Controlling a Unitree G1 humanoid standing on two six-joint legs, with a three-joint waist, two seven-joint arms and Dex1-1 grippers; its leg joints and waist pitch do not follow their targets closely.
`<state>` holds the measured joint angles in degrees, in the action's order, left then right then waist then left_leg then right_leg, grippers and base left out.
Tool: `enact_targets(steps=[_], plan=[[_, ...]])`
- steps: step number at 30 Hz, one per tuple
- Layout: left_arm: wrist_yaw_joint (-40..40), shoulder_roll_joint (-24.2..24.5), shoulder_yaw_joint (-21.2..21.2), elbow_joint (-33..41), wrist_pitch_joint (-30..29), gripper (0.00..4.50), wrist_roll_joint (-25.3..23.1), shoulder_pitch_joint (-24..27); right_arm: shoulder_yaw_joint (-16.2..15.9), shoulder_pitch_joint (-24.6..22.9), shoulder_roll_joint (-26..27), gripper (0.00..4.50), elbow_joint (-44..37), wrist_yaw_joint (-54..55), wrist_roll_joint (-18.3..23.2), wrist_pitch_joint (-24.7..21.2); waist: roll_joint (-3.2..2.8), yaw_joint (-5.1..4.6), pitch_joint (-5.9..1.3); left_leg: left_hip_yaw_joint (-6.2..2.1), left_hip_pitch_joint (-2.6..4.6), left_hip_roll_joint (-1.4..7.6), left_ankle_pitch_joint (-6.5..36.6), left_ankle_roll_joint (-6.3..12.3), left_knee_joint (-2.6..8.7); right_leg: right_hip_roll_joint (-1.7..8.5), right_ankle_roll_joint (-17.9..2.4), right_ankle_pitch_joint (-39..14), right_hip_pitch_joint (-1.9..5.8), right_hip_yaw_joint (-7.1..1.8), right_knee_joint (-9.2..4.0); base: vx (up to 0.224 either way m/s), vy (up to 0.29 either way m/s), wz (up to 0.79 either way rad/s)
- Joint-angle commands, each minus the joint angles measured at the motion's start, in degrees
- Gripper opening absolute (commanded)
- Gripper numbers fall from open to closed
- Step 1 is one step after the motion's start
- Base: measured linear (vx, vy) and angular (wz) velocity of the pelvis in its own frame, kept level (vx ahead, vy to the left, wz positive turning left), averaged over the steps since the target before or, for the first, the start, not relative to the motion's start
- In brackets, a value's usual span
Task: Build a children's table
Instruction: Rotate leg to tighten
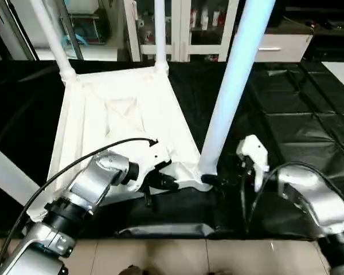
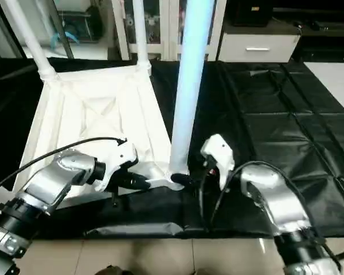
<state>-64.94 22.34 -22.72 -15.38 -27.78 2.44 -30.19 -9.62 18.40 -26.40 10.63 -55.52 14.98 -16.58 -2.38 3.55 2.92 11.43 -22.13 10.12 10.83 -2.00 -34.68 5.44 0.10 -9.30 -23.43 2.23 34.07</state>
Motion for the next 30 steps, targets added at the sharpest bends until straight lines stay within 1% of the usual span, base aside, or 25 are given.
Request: enact_targets(steps=[1,3,5,6,7,9,10,14,18,21,22,23,24,25,26,27,28,30], plan=[[-2.10,-0.72,-1.66,0.85,-0.37,0.00,0.81,-1.32,-1.04,1.06,0.47,3.89,1.70,-0.21,-1.54,1.74,0.32,-0.16,-4.01,-1.15,1.40,2.63,10.29,3.14,4.18,2.51,-13.64,-11.24,2.23,-1.60,-3.48,0.000,0.000,0.00],[-2.04,-0.81,-1.73,0.55,-0.39,0.00,0.74,-1.53,-1.14,1.62,1.11,3.89,2.72,0.10,-1.89,2.37,0.59,-0.21,-4.02,-1.17,1.32,2.58,10.56,2.95,4.24,2.46,-13.74,-11.23,2.39,-1.55,-3.45,0.000,0.000,0.00],[-1.79,-1.03,-1.77,0.19,-0.31,0.00,0.60,-1.78,-0.89,2.13,1.55,3.63,3.47,0.18,-1.60,2.61,0.57,-0.23,-4.04,-1.21,1.36,2.63,10.65,2.93,4.26,2.49,-13.80,-11.11,2.42,-1.54,-3.41,0.000,0.000,0.00],[-1.79,-1.03,-1.77,0.14,-0.30,0.00,0.59,-1.83,-0.86,2.26,1.65,3.63,3.64,0.19,-1.57,2.66,0.60,-0.25,-4.06,-1.20,1.39,2.61,10.86,2.90,4.24,2.44,-13.87,-11.20,2.43,-1.52,-3.42,0.000,0.000,0.00],[-1.91,-0.88,-1.71,0.18,-0.32,0.00,0.62,-1.88,-0.84,2.56,1.90,3.52,3.89,0.17,-1.57,2.65,0.70,-0.20,-4.02,-1.19,1.41,2.63,10.90,2.97,4.26,2.44,-13.83,-11.27,2.42,-1.55,-3.40,0.000,0.000,0.00],[-1.85,-0.93,-1.67,-0.10,-0.17,0.00,0.48,-2.04,-0.96,2.81,2.00,3.32,4.29,-0.09,-1.63,2.97,0.66,-0.21,-4.02,-1.19,1.42,2.65,10.96,2.96,4.25,2.49,-13.77,-11.44,2.44,-1.57,-3.41,0.000,0.000,0.00],[-1.74,-0.92,-1.61,-0.38,-0.05,0.00,0.36,-2.19,-1.12,2.93,2.03,3.23,4.80,-0.52,-1.78,3.57,0.85,-0.19,-4.04,-1.20,1.39,2.68,10.76,3.04,4.23,2.54,-13.72,-11.62,2.44,-1.57,-3.36,0.000,0.000,0.00],[-1.41,-0.94,-1.54,-0.72,0.02,0.00,0.18,-2.38,-1.38,3.04,1.68,2.89,5.70,-1.92,-2.10,4.40,0.77,-0.22,-3.99,-1.19,1.41,2.67,11.20,3.01,4.25,2.51,-13.70,-12.15,2.41,-1.57,-3.46,0.000,0.000,0.00],[-1.41,-0.71,-1.67,-0.49,0.06,0.00,0.16,-2.13,-2.22,2.77,0.95,2.56,6.02,-3.44,-2.66,4.86,0.82,-0.16,-4.04,-1.22,1.41,2.69,10.85,3.15,4.23,2.52,-13.75,-11.72,2.48,-1.55,-3.37,0.000,0.000,0.00],[-1.43,-0.43,-1.88,-0.47,0.21,0.00,0.09,-1.88,-2.27,2.64,0.77,2.41,6.41,-4.00,-2.67,4.92,0.87,-0.11,-4.06,-1.20,1.31,2.65,10.14,3.58,4.15,2.55,-13.96,-10.90,2.56,-1.54,-3.26,0.000,0.000,0.00],[-1.50,-0.23,-2.02,-0.39,0.07,0.00,0.05,-1.77,-2.76,2.41,0.64,2.33,6.65,-4.56,-3.05,5.09,0.93,-0.06,-4.03,-1.21,1.33,2.69,10.45,3.63,4.17,2.61,-13.88,-11.53,2.53,-1.52,-3.32,0.000,0.000,0.00],[-1.51,-0.17,-2.06,-0.31,-0.04,0.00,0.03,-1.70,-2.90,2.29,0.66,2.33,6.77,-4.63,-3.20,5.24,1.15,-0.11,-4.00,-1.18,1.31,2.68,10.53,3.66,4.18,2.58,-13.79,-11.87,2.51,-1.53,-3.39,0.000,0.000,0.00],[-1.48,-0.12,-2.08,-0.23,-0.15,0.00,0.02,-1.64,-2.93,2.21,0.83,2.20,6.91,-4.71,-3.14,5.16,1.09,-0.03,-4.02,-1.19,1.34,2.70,10.48,3.65,4.17,2.64,-13.72,-12.25,2.50,-1.55,-3.38,0.000,0.000,0.00],[-1.43,-0.12,-2.08,-0.17,-0.21,0.00,0.02,-1.60,-2.89,2.17,0.95,2.20,6.99,-4.74,-3.07,5.11,1.06,-0.02,-4.02,-1.23,1.37,2.72,10.42,3.61,4.20,2.62,-13.68,-12.31,2.46,-1.53,-3.37,0.000,0.000,0.00],[-1.41,-0.06,-2.06,0.06,-0.35,0.00,0.07,-1.47,-2.86,2.09,1.15,2.15,7.00,-4.97,-2.88,4.88,1.19,-0.04,-4.00,-1.23,1.34,2.72,10.63,3.59,4.22,2.60,-13.61,-12.59,2.47,-1.53,-3.38,0.000,0.000,0.00],[-1.41,-0.06,-2.06,0.06,-0.35,0.00,0.07,-1.47,-2.86,2.09,1.15,2.15,7.00,-4.97,-2.88,4.88,1.15,-0.05,-4.00,-1.25,1.35,2.73,10.67,3.54,4.24,2.62,-13.54,-12.69,2.47,-1.54,-3.39,0.000,0.000,0.00],[-1.31,0.04,-1.94,0.31,-0.62,0.00,0.16,-1.28,-2.85,2.10,1.36,2.12,7.00,-5.03,-2.72,4.63,1.33,-0.06,-3.96,-1.25,1.32,2.74,10.73,3.53,4.27,2.62,-13.44,-12.93,2.46,-1.55,-3.38,0.000,0.000,0.00],[-1.25,0.32,-1.82,0.64,-0.87,0.00,0.28,-0.81,-2.96,2.13,1.73,2.07,7.11,-5.29,-2.25,4.04,1.20,-0.10,-3.96,-1.26,1.39,2.76,11.04,3.32,4.33,2.62,-13.32,-13.24,2.37,-1.55,-3.46,0.000,0.000,0.00]])
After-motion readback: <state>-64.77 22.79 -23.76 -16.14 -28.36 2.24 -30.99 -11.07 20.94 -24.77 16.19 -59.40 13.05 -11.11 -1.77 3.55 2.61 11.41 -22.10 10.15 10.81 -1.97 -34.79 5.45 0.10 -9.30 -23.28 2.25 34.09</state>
